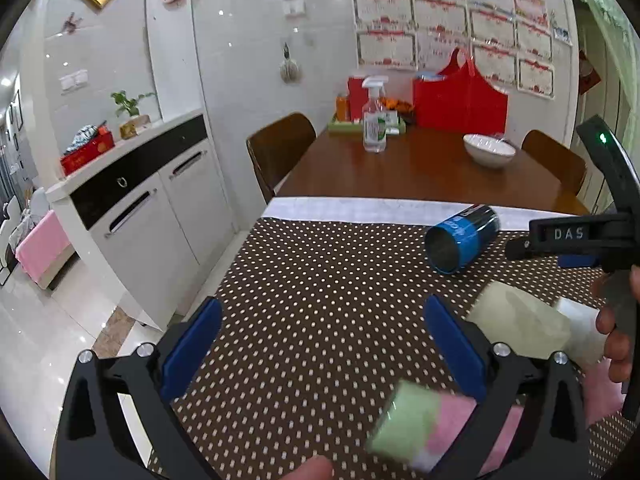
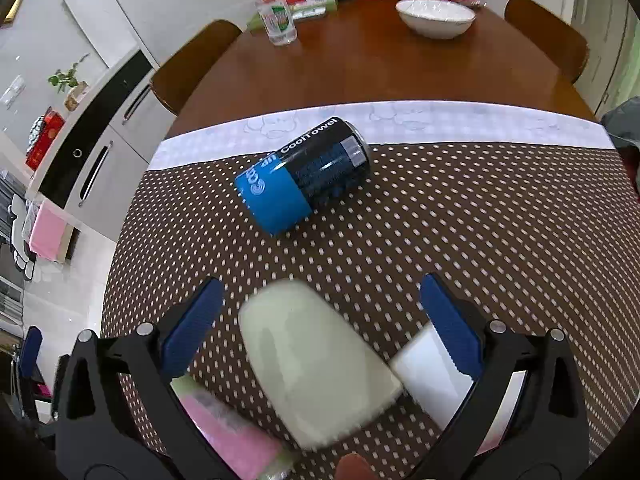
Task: Flip cup upside down
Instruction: 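Reach the right gripper to the blue CoolTowel can and grasp it, then lift the can with the right gripper and rotate it upright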
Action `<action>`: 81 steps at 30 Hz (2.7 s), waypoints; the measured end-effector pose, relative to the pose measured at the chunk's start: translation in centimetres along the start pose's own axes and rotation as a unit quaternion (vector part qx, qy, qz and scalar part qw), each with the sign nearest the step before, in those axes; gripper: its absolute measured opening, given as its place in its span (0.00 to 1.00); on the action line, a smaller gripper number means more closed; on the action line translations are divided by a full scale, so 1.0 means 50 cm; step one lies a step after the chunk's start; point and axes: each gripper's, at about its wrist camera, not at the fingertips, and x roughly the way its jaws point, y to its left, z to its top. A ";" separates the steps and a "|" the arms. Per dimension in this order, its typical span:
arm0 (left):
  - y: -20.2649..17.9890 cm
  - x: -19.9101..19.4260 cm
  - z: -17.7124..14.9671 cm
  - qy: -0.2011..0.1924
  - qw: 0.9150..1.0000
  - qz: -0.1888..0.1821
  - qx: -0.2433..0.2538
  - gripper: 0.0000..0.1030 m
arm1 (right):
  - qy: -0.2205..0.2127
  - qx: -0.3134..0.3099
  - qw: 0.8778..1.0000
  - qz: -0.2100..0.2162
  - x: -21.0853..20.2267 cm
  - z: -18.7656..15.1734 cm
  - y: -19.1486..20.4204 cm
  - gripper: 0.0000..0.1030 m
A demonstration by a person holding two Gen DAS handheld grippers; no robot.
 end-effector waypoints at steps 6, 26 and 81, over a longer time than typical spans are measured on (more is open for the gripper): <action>-0.004 0.126 0.051 0.050 0.999 -0.007 -0.004 0.96 | 0.057 0.073 0.996 0.015 0.084 0.080 -0.007 0.94; -0.013 0.230 0.087 0.057 0.998 -0.007 -0.013 0.96 | 0.132 0.160 0.978 -0.016 0.240 0.175 0.008 0.92; -0.219 -0.328 -0.171 -0.047 0.998 -0.022 0.021 0.96 | -0.138 -0.153 0.976 0.068 -0.288 -0.469 -0.134 0.63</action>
